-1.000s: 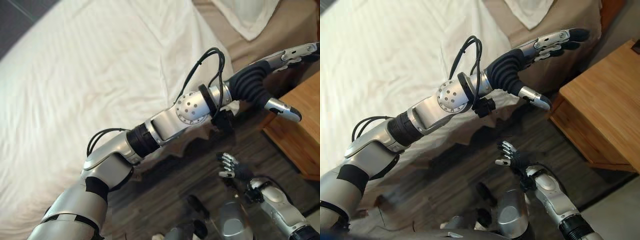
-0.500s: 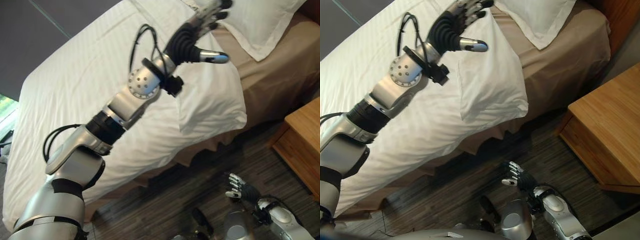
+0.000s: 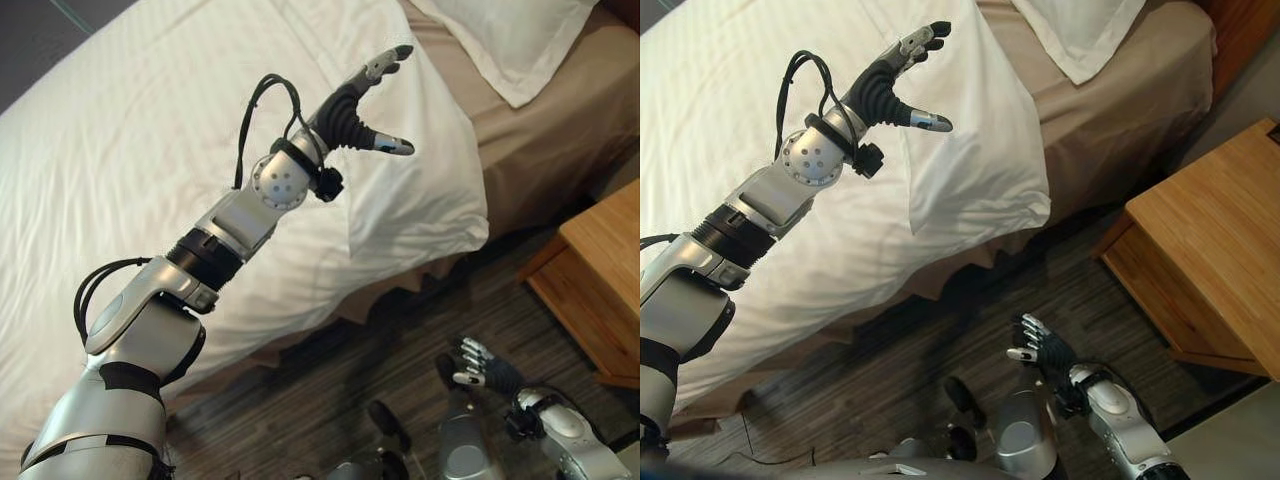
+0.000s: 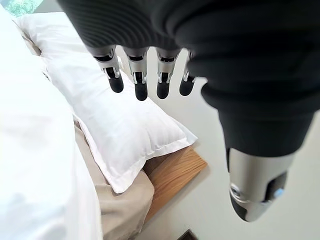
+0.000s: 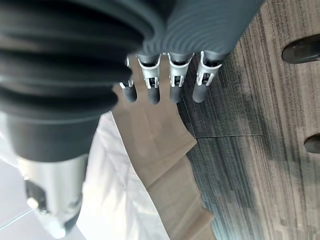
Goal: Making the bed.
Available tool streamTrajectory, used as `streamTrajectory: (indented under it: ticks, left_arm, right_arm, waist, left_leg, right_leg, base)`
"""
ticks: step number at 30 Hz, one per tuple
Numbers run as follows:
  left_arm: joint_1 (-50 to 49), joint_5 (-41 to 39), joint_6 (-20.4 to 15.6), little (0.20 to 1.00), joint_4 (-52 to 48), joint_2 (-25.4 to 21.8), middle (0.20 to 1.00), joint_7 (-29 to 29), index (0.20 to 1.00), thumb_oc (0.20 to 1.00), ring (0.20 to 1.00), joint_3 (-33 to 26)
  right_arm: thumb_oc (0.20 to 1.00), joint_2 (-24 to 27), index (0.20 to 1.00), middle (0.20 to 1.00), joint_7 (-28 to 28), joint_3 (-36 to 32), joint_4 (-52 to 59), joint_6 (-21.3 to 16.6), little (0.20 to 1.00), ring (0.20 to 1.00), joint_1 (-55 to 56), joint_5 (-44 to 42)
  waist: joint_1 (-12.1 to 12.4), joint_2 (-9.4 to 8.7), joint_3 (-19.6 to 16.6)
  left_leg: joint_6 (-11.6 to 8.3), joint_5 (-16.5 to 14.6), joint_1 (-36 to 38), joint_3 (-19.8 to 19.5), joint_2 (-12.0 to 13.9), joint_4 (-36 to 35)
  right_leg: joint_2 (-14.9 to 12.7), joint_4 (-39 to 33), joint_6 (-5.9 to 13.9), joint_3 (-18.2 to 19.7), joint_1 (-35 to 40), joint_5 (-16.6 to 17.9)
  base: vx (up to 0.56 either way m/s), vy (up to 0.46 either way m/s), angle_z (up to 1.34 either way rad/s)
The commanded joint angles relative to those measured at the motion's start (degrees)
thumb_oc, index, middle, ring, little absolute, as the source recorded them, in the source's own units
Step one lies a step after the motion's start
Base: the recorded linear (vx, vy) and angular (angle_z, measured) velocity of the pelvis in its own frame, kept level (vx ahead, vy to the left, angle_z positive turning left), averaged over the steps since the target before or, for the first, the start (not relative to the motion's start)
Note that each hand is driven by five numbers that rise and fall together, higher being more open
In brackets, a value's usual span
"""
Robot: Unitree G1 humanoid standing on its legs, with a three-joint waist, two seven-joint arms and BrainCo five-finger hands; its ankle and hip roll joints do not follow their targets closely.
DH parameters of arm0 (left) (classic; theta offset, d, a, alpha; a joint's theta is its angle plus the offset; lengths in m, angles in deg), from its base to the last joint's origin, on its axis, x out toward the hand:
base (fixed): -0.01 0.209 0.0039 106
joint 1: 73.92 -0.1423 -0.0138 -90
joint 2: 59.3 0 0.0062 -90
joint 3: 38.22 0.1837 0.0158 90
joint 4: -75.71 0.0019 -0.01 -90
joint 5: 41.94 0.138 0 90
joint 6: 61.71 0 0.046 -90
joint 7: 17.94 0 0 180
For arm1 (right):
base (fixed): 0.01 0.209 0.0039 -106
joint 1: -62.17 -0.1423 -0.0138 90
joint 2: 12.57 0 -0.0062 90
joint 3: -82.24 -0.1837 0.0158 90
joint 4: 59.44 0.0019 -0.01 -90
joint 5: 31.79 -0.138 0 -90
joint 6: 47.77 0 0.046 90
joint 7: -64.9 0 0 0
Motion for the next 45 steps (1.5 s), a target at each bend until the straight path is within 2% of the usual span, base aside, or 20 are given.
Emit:
streamTrajectory:
  ticks: [1,10,15,16,22,25,35,36,37,45]
  left_arm:
    - [6.66,4.89,-0.86,1.0,6.76,-0.19,1.0,-4.29,1.0,1.0,1.0,-4.56]
    - [6.68,10.63,0.79,1.0,11.14,-2.4,1.0,-7.17,1.0,1.0,1.0,-5.79]
    - [6.44,10.02,1.32,1.0,15.27,-0.97,1.0,-7.05,1.0,1.0,1.0,-6.05]
    - [6.37,10.17,1.41,1.0,15.93,-0.65,1.0,-6.57,1.0,1.0,1.0,-5.74]
    - [7.1,11.4,1.43,1.0,20.09,1.23,1.0,-5.05,1.0,1.0,1.0,-3.74]
    - [8.44,12.96,1.55,1.0,24.75,4.81,1.0,-4.96,1.0,1.0,1.0,-1.94]
    - [7.75,12.48,1.39,1.0,25.21,12.2,1.0,-3.49,1.0,1.0,1.0,-0.36]
    - [7.72,12.51,1.46,0.325,25.49,12.79,0.325,-3.26,0.325,0.325,0.325,-0.19]
    - [7.55,12.42,1.52,0.2,25.76,13.39,0.2,-3.24,0.2,0.2,0.2,-0.24]
    - [7.42,9.49,1.44,0.2,24.53,17.96,0.2,-3.02,0.2,0.2,0.2,-0.47]
  right_arm:
    - [1.0,0.8,1.0,1.0,1.16,-0.33,4.25,-2.97,1.0,1.0,1.44,-1.33]
    - [1.0,0.66,1.0,1.0,0.22,-0.45,3.91,-3.93,1.0,1.0,1.22,-2.17]
    - [1.0,0.79,1.0,1.0,0.14,0.66,3.83,-3.92,1.0,1.0,0.73,-2.51]
    - [1.0,0.84,1.0,1.0,0.18,0.9,3.84,-3.85,1.0,1.0,0.59,-2.8]
    - [1.0,1.45,1.0,1.0,0.21,1.96,4.23,-4.05,1.0,1.0,-0.11,-3.35]
    - [1.0,1.93,1.0,1.0,0.21,3.62,4.51,-4.3,1.0,1.0,-1.37,-3.77]
    - [1.0,1.86,1.0,1.0,-0.45,5.1,4.02,-4.6,1.0,1.0,-2.76,-4.31]
    - [1.0,1.88,1.0,1.0,-0.56,5.24,3.89,-4.62,1.0,1.0,-2.96,-4.19]
    - [1.0,1.78,1.0,1.0,-0.68,5.37,3.81,-4.69,1.0,1.0,-3.09,-4.1]
    - [1.0,1.32,1.0,1.0,-1.43,5.98,2.73,-4.82,1.0,1.0,-3.58,-3.69]
  waist:
    - [-0.94,0.82,2.24]
    - [-0.87,0.71,4.06]
    - [-1.18,0.8,5.0]
    - [-1.14,1.15,5.01]
    - [-2.16,0.96,6.38]
    - [-3.4,0.58,7.64]
    - [-4.68,0.61,8.52]
    - [-4.79,0.61,8.56]
    - [-4.89,0.61,8.57]
    - [-5.11,0.78,8.28]
  left_leg:
    - [-4.54,0.42,4.48,-1.79,2.26,0.78]
    - [-4.59,0.64,3.56,-1.13,2.29,0.78]
    - [-4.64,0.66,3.33,-0.94,2.34,0.78]
    - [-4.85,-0.68,3.76,-1.6,2.24,0.78]
    - [-4.81,-0.75,3.18,-1.15,2.13,0.78]
    - [-4.9,-0.76,2.31,-0.15,2.23,0.78]
    - [-4.79,-0.93,1.88,0.76,2.22,0.78]
    - [-4.79,-0.97,1.93,0.9,2.24,0.78]
    - [-4.78,-1.0,1.92,1.02,2.25,0.78]
    - [-4.65,-1.32,2.16,1.22,2.28,0.78]
  right_leg:
    - [2.83,4.58,0.35,-0.78,-1.73,-3.64]
    - [3.19,5.23,0.22,-0.12,-3.44,-3.35]
    - [3.44,5.64,0.09,0.02,-4.14,-3.36]
    - [3.4,5.32,0.57,0.37,-3.61,-4.51]
    - [3.46,5.36,0.7,0.83,-4.56,-4.04]
    - [3.86,5.09,0.81,1.73,-5.85,-3.11]
    - [4.3,5.32,0.76,2.72,-7.1,-2.92]
    - [4.34,5.27,0.76,2.84,-7.13,-2.85]
    - [4.36,5.17,0.73,2.89,-7.11,-2.78]
    - [4.48,5.06,0.62,2.72,-7.01,-2.82]
  base:
    - [-0.02,-0.031,-0.11]
    - [0.0,-0.012,-0.03]
    - [0.01,0.003,-0.01]
    - [0.08,0.042,-0.07]
    - [0.01,0.011,-0.07]
    - [-0.01,0.003,-0.08]
    - [0.01,-0.001,-0.09]
    - [0.01,-0.001,-0.07]
    - [0.01,-0.003,-0.06]
    - [0.0,-0.001,0.0]
